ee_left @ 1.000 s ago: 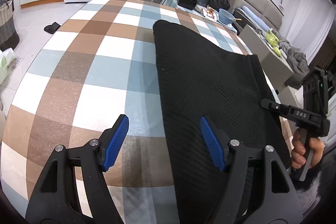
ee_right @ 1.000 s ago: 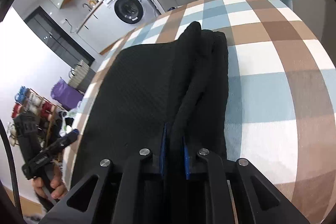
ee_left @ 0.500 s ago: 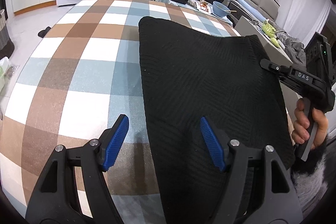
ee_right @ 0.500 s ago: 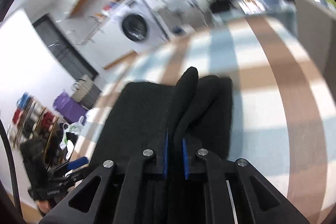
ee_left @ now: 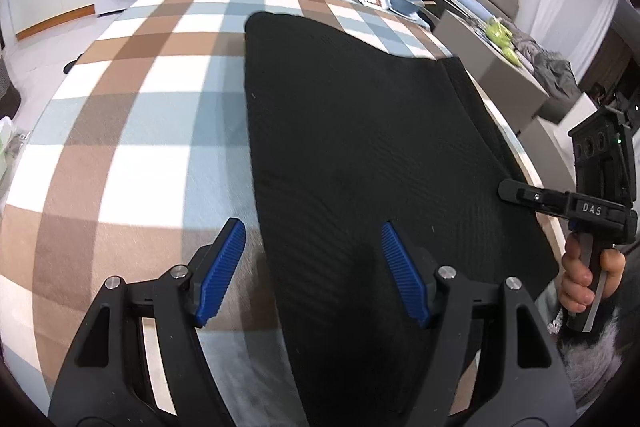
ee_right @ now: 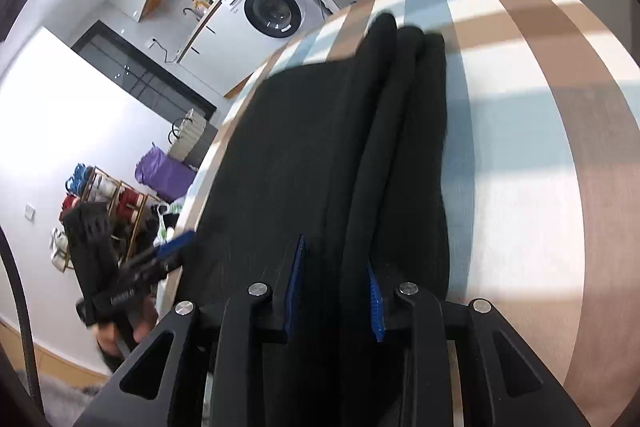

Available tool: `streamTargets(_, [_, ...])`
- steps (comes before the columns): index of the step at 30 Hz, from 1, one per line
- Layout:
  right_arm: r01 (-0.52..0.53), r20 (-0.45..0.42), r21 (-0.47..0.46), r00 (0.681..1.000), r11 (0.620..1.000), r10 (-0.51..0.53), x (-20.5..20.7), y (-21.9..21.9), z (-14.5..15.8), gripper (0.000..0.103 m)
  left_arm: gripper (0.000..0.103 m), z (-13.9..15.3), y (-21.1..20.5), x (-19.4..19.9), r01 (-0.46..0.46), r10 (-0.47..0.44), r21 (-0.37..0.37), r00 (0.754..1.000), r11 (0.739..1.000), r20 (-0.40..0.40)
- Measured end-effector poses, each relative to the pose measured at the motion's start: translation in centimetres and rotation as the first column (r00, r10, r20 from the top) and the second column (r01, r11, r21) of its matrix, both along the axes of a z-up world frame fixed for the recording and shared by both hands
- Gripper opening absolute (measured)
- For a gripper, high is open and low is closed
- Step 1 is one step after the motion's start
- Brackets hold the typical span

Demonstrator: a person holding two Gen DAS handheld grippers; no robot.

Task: Fold small clothes

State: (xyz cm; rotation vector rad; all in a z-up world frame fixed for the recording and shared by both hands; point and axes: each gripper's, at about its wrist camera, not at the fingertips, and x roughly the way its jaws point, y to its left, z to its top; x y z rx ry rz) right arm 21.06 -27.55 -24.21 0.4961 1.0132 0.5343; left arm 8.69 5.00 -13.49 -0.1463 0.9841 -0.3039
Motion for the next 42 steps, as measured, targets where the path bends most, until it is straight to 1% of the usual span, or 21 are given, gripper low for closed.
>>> streamTargets(2, [0.018, 0.01, 0.001, 1.0, 1.0, -0.018, -1.2, 0.0, -0.1, 0.026, 0.069, -0.3, -0.2, -0.5, 0.016, -0.016, 0.01, 1.0, 1.0, -0.014])
streamTargets(3, [0.023, 0.019, -0.012, 1.0, 1.0, -0.023, -1.6, 0.0, 0.0, 0.015, 0.068, -0.4, -0.3, -0.7, 0.019, -0.019, 0.013, 1.0, 1.0, -0.015])
streamTargets(6, [0.017, 0.095, 0.011, 0.995, 1.0, -0.018, -3.2, 0.3, 1.7, 0.013, 0.069, -0.3, 0.1, -1.5, 0.018, -0.017, 0.027, 1.0, 0.999, -0.01])
streamTargets(8, [0.019, 0.094, -0.029, 0.995, 0.999, -0.016, -3.8, 0.9, 2.1, 0.013, 0.069, -0.1, 0.6, -1.9, 0.006, -0.006, 0.03, 1.0, 1.0, -0.007])
streamTargets(10, [0.032, 0.055, -0.148, 0.998, 0.988, -0.024, -3.4, 1.4, 1.2, 0.014, 0.068, 0.3, 0.9, -2.3, -0.004, 0.004, 0.039, 1.0, 0.999, -0.001])
streamTargets(11, [0.03, 0.038, -0.164, 0.999, 0.986, -0.024, -3.3, 1.5, 1.0, 0.016, 0.069, 0.6, 0.9, -2.6, -0.006, 0.006, 0.045, 1.0, 0.999, 0.004])
streamTargets(13, [0.029, 0.027, -0.151, 0.999, 0.988, -0.025, -3.6, 1.5, 1.4, 0.023, 0.069, 1.5, 0.7, -3.4, 0.002, -0.004, 0.057, 1.0, 0.998, 0.03])
streamTargets(14, [0.016, 0.037, -0.141, 0.999, 0.99, -0.011, -3.9, 1.6, 1.8, 0.031, 0.069, 1.9, 0.4, -3.7, 0.01, -0.013, 0.058, 0.999, 0.998, 0.042])
streamTargets(15, [0.002, 0.053, -0.132, 0.999, 0.991, 0.005, -4.4, 1.7, 2.3, 0.033, 0.069, 2.4, -0.1, -4.0, 0.025, -0.029, 0.06, 0.998, 0.998, 0.059])
streamTargets(18, [-0.012, 0.054, -0.108, 0.998, 0.994, 0.018, -5.0, 1.8, 2.2, 0.033, 0.071, 3.1, -1.6, -4.6, 0.068, -0.072, 0.05, 0.994, 0.996, 0.088])
streamTargets(21, [0.001, 0.031, -0.108, 1.0, 0.994, 0.003, -5.8, 1.9, 1.4, 0.033, 0.071, 2.4, -3.2, -5.0, 0.118, -0.122, 0.068, 0.991, 0.991, 0.062])
streamTargets(24, [0.008, 0.025, -0.117, 1.0, 0.993, -0.005, -6.6, 1.6, 1.0, 0.033, 0.071, 1.2, -4.6, -5.5, 0.156, -0.16, 0.116, 0.987, 0.981, 0.03])
streamTargets(25, [0.006, 0.034, -0.126, 0.999, 0.992, -0.002, -6.7, 1.0, 1.3, 0.031, 0.071, 0.9, -4.7, -5.6, 0.164, -0.168, 0.13, 0.986, 0.978, 0.02])
streamTargets(27, [0.005, 0.03, -0.133, 1.0, 0.991, -0.001, -6.8, 0.9, 1.2, 0.015, 0.071, 0.3, -5.0, -5.6, 0.174, -0.177, 0.155, 0.984, 0.972, 0.004])
streamTargets(29, [0.004, 0.063, -0.102, 0.998, 0.995, 0.003, -7.0, 0.7, 1.9, 0.014, 0.072, -0.1, -5.1, -5.8, 0.199, -0.201, 0.182, 0.98, 0.963, -0.011])
streamTargets(31, [0.018, 0.061, -0.159, 0.998, 0.987, -0.008, -7.3, 0.6, 2.0, 0.014, 0.072, -0.3, -5.0, -6.3, 0.242, -0.239, 0.214, 0.97, 0.946, -0.039])
streamTargets(33, [0.02, 0.048, -0.242, 0.999, 0.97, -0.008, -7.1, 0.7, 1.6, 0.022, 0.072, 0.3, -4.0, -7.0, 0.27, -0.265, 0.207, 0.963, 0.94, -0.052])
streamTargets(34, [0.024, 0.048, -0.234, 0.999, 0.972, -0.013, -7.4, 0.3, 1.7, 0.026, 0.072, 0.6, -3.4, -7.2, 0.265, -0.26, 0.191, 0.964, 0.945, -0.051])
streamTargets(36, [0.048, 0.057, -0.216, 0.998, 0.975, -0.037, -7.7, -0.5, 2.1, 0.045, 0.074, 1.1, -1.6, -7.5, 0.222, -0.217, 0.148, 0.975, 0.964, -0.048])
streamTargets(38, [0.079, 0.083, -0.22, 0.995, 0.972, -0.062, -7.9, -1.1, 2.8, 0.047, 0.074, 1.1, 0.3, -7.5, 0.14, -0.136, 0.099, 0.99, 0.985, -0.044])
streamTargets(42, [0.097, 0.057, -0.183, 0.995, 0.978, -0.088, -7.2, -1.2, 1.9, 0.053, 0.074, -0.3, 2.1, -6.8, 0.039, -0.036, 0.031, 0.995, 0.999, -0.089])
